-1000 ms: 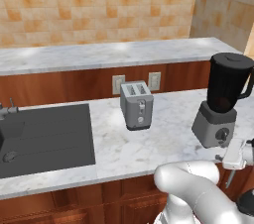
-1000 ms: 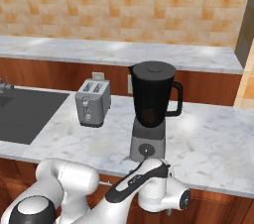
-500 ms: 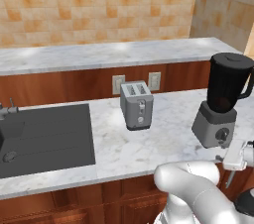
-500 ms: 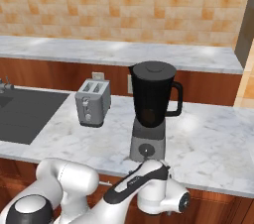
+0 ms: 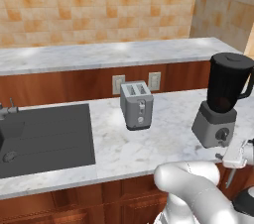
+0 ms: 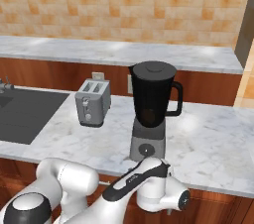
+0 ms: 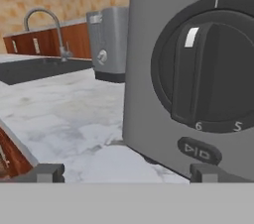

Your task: Open the blender lid, put the mango in the blender, close the lid, and start the blender.

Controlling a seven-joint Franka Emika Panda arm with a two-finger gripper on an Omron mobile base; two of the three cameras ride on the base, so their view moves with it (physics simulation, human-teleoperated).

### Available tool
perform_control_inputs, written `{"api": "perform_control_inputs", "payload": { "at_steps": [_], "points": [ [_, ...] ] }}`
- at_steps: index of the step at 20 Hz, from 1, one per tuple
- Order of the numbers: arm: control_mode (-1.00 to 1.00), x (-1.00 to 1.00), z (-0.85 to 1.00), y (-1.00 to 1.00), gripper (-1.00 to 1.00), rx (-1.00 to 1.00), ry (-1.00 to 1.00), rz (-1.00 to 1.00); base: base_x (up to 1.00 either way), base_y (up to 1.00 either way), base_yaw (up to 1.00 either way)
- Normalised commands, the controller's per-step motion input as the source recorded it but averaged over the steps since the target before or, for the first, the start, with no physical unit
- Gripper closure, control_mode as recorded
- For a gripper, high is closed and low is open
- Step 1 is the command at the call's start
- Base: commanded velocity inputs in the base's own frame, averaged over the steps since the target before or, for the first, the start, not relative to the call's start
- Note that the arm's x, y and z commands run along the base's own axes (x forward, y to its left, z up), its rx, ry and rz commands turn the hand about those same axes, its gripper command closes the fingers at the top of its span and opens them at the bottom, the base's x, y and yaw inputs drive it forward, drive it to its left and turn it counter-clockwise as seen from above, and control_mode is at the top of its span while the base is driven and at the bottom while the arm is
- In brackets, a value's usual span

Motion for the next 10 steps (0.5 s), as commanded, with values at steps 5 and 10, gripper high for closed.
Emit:
{"api": "perform_control_inputs", "payload": {
  "at_steps": [5,10],
  "points": [
    [-1.00,0.35,0.00,0.00,-1.00,0.00,0.00,0.00,0.00,0.00,0.00],
    [-1.00,0.45,0.00,0.00,-1.00,0.00,0.00,0.00,0.00,0.00,0.00]
  ]
}}
